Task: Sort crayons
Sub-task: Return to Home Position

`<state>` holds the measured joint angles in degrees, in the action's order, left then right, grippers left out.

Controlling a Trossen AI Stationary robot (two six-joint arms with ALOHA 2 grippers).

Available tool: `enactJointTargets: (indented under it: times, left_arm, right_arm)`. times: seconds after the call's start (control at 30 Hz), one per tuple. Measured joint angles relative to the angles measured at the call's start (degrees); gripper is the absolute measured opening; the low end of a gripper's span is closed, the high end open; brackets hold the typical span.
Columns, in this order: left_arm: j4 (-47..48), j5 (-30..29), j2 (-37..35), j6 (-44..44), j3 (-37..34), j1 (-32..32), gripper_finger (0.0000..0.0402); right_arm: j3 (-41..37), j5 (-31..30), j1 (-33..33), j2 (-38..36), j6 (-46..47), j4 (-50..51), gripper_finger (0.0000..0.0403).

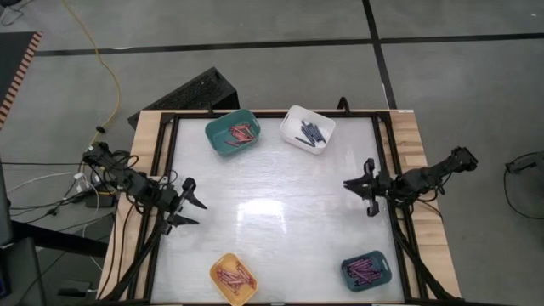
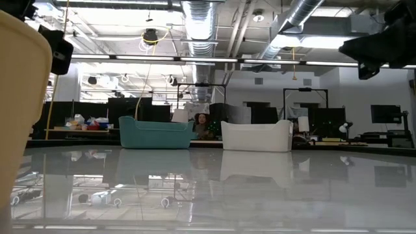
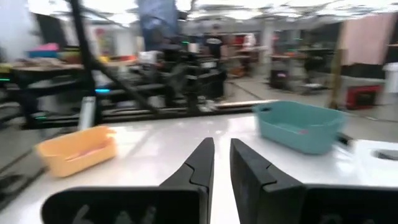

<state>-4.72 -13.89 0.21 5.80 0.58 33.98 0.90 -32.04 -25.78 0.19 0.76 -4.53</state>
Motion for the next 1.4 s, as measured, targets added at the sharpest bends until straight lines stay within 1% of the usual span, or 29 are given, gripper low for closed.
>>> enactJointTargets:
  times: [0.1, 0.2, 0.27, 0.37, 0.5, 0.63, 0.73, 0.83, 0.9, 1.0, 1.1, 1.3, 1.4]
  left_arm:
    - [0.7, 1.14, 0.02, -1.06, -0.02, 0.0, 0.0228]
    - [-0.16, 4.39, 0.02, -3.61, -0.04, 0.0, 0.0228]
    - [-0.24, 5.41, 0.0, -4.91, -0.04, 0.0, 0.0228]
    - [0.11, 5.7, 0.0, -5.54, -0.07, 0.0, 0.0228]
    - [1.73, 4.7, 0.02, -2.08, -0.11, 0.0, 0.0228]
    - [1.4, 4.49, 0.0, 2.14, -0.13, 0.16, 0.0228]
    - [1.6, 4.31, 0.07, 2.62, -0.14, 0.22, 0.0228]
    - [1.38, 2.53, 0.07, 0.64, -0.15, 0.16, 0.0228]
    - [1.3, 1.92, 0.07, -1.13, -0.15, -0.09, 0.0228]
    - [1.16, 1.53, 0.07, -1.54, -0.15, -0.46, 0.0228]
    - [1.16, 1.46, 0.11, -1.25, -0.17, -0.59, 0.0228]
    - [1.16, 1.1, 0.11, -4.38, -0.22, -0.59, 0.0228]
    - [1.15, 0.47, 0.13, -7.55, -0.21, -0.59, 0.0228]
  right_arm:
    - [-0.37, 3.82, 0.0, 0.48, 0.69, -0.29, 0.0061]
    - [-0.39, 4.57, 0.01, 1.07, 0.71, -0.12, 0.0061]
    - [-0.39, 3.76, 0.31, 1.01, 0.97, -0.16, 0.0061]
    - [-0.41, 0.78, 1.28, 0.92, 3.47, -0.24, 0.0061]
    - [-0.43, -0.59, 3.16, 0.9, 5.42, -0.34, 0.0061]
    - [-0.45, -0.65, 5.67, 1.14, 1.11, -0.05, 0.0061]
    - [-0.48, -0.67, 7.96, 1.36, -3.35, -0.01, 0.0061]
    - [-0.5, -0.52, 10.16, 1.36, -5.9, 0.05, 0.0061]
    - [-0.5, 0.87, 11.37, 1.36, -7.17, 0.2, 0.0061]
    - [-0.54, 3.24, 12.81, 1.38, -8.18, 0.43, 0.0061]
    - [-0.54, 2.69, 14.03, 1.38, -9.37, 0.38, 0.0061]
    - [-0.56, 1.99, 15.69, 1.36, -9.85, 0.26, 0.0061]
    - [-0.56, 1.99, 15.82, 1.36, -9.83, 0.25, 0.0061]
